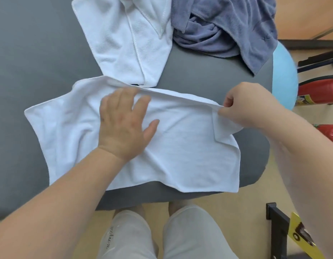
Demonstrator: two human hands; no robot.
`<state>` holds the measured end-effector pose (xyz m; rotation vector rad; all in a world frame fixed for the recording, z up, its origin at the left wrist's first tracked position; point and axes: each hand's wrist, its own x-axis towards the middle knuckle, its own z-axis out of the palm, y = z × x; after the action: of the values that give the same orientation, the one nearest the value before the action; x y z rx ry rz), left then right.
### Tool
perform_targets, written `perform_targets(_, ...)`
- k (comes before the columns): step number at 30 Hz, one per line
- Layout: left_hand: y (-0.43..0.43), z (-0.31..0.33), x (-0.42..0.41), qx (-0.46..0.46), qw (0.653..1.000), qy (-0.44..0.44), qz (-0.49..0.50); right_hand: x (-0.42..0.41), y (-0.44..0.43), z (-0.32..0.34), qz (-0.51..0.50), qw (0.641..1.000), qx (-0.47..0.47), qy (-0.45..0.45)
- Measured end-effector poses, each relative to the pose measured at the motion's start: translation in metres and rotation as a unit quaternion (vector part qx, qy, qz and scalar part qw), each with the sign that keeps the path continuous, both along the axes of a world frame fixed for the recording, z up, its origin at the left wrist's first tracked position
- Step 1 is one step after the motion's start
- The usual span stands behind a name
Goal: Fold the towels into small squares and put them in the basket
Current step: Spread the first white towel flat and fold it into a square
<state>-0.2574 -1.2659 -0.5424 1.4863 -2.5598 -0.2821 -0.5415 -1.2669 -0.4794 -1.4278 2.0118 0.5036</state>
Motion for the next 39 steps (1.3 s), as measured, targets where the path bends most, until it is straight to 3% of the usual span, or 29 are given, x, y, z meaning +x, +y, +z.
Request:
perform_targets(2,0.028,-0.003,-0.024,0.058,0.996,-0.017,-0.063,-0.01,-0.004,0.0,0.033,0.998,0.047,-0.018)
perform_targets(4,0.047,-0.007,-0.04,0.113,0.986,-0.068,-0.1,-0.022,-0.013,-0.009,0.072,0.997,0.011,-0.003)
perform_targets(6,0.052,-0.01,-0.048,0.145,0.976,-0.126,-0.105,-0.03,-0.025,-0.02,0.077,0.989,-0.117,0.037)
perform_targets(9,0.049,-0.016,-0.05,0.157,0.969,-0.169,-0.091,-0.024,-0.033,-0.03,0.088,0.942,-0.307,0.099)
perform_targets(12,0.044,-0.019,-0.046,0.152,0.968,-0.175,-0.094,0.004,-0.01,-0.038,0.066,0.913,-0.4,0.052)
perform_targets(15,0.047,-0.025,-0.041,0.149,0.966,-0.176,-0.118,0.035,0.044,-0.059,0.048,0.945,-0.323,-0.024)
perform_targets(17,0.052,-0.028,-0.043,0.148,0.964,-0.18,-0.126,0.046,0.079,-0.078,0.064,0.974,-0.218,-0.019)
perform_targets(19,0.057,-0.029,-0.048,0.156,0.962,-0.184,-0.131,0.044,0.105,-0.091,0.074,0.981,-0.18,-0.005)
perform_targets(32,0.075,-0.019,-0.069,0.166,0.955,-0.194,-0.151,0.013,0.141,-0.097,0.059,0.988,-0.137,0.046)
perform_targets(35,0.069,-0.012,-0.049,0.151,0.967,-0.167,-0.117,0.023,0.135,-0.088,0.036,0.983,-0.177,0.037)
perform_targets(37,0.063,-0.007,-0.029,0.142,0.974,-0.158,-0.075,0.03,0.127,-0.082,-0.009,0.973,-0.229,0.025)
perform_targets(39,0.058,-0.002,-0.013,0.149,0.975,-0.158,-0.045,0.033,0.118,-0.078,-0.134,0.954,-0.267,0.029)
